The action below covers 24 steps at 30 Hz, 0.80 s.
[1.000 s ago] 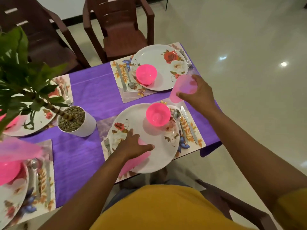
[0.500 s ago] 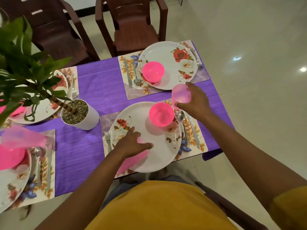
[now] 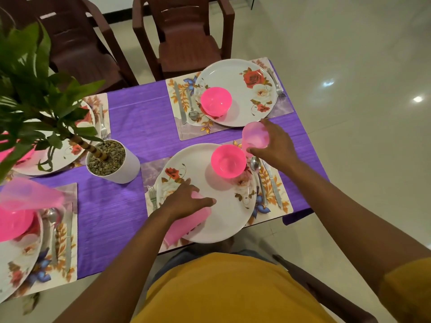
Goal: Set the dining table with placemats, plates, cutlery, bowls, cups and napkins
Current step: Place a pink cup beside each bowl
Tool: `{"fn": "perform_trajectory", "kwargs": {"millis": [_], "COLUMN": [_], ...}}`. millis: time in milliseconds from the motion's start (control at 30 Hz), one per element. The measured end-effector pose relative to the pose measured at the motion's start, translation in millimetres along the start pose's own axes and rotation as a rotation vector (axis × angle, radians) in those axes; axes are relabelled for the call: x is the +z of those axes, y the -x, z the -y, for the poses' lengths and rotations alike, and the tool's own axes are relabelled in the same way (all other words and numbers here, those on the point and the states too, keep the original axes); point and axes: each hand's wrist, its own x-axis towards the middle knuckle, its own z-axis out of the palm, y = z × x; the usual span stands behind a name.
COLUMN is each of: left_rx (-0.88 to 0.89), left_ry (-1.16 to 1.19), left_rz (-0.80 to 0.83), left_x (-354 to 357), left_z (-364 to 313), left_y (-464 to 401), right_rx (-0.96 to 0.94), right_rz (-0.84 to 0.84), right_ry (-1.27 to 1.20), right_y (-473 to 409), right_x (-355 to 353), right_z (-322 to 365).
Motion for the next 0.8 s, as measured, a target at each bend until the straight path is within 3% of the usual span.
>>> {"fn": "perform_trajectory", "kwargs": {"millis": [167,300,400,467,600,800], "left_rx": [0.031,0.050,0.083,0.070,0.019,0.018], "left_ry": [0.092,0.154,0.330,0.538,0.789,0.915], "left_rz": [0.011,0.027,0.106,0.243,0.484,0.626], "left_x": [-12.2,-23.5,-34.3,-39.1,-47.2,-45.0], "left_z": [-6.6,-11.5,-20.8,-29.3,-50.4,-73.0], "left_y": [7.4,18.6,30.6,38.2,53.2,59.8], "right_rx": [0.027,-0.012,-0.069,-0.072,-0.079,-0.121], "right_rz": [0.030,-0.175,-0.311,-0.237,0.088,0.350], "right_ry": [-0.031,-0.135,-0.245,-0.350,-0.516,-0.681], "right_y": [9.8,39.5,72.1,91.8,120.4,139.0], "right_x": [-13.5,-24.8,-28.9,-29.6,-19.2,-19.5], "right_z": [11.0,20.3,32.5,44.1,60.5,73.3]}}
